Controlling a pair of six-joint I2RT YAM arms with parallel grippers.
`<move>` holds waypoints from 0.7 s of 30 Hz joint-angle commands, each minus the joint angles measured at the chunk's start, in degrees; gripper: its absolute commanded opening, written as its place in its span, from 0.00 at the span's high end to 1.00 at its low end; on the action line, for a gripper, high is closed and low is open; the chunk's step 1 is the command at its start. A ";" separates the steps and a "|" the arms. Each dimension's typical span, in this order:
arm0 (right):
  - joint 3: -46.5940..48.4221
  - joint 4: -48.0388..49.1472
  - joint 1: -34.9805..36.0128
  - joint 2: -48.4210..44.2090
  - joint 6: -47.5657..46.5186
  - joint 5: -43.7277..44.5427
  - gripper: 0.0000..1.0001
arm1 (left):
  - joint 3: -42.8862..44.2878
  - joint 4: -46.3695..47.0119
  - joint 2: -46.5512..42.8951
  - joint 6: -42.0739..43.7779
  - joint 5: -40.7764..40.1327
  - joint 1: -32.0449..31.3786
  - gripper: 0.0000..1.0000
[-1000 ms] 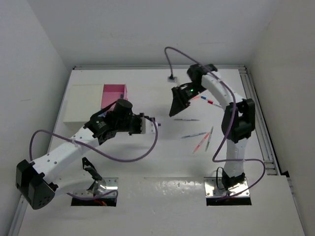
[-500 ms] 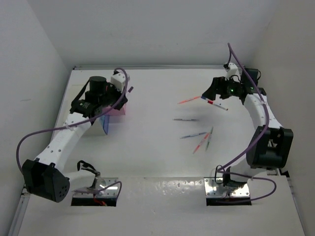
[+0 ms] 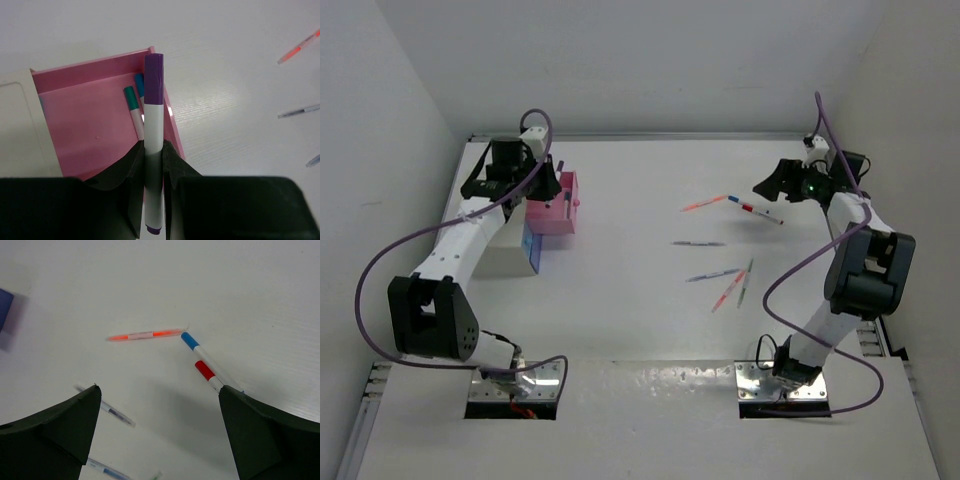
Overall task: Sort the stationery into containers
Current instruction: Place the pen in the storage box.
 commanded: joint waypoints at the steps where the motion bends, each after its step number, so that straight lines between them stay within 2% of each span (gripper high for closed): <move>1: 0.88 6.36 -0.02 2.31 3.13 -4.18 0.01 | 2.58 2.11 1.71 -3.08 -1.52 1.08 1.00; 7: 0.62 9.87 1.20 5.74 5.35 -5.76 0.01 | 2.40 2.46 3.65 -3.96 -5.65 1.70 1.00; 13: 1.32 10.23 2.44 7.24 5.87 -5.59 0.01 | 4.68 1.59 7.51 -4.32 -6.36 2.14 1.00; 21: 4.40 6.19 2.61 5.30 3.33 -2.79 0.01 | 6.09 1.41 10.15 -4.58 -9.07 2.14 1.00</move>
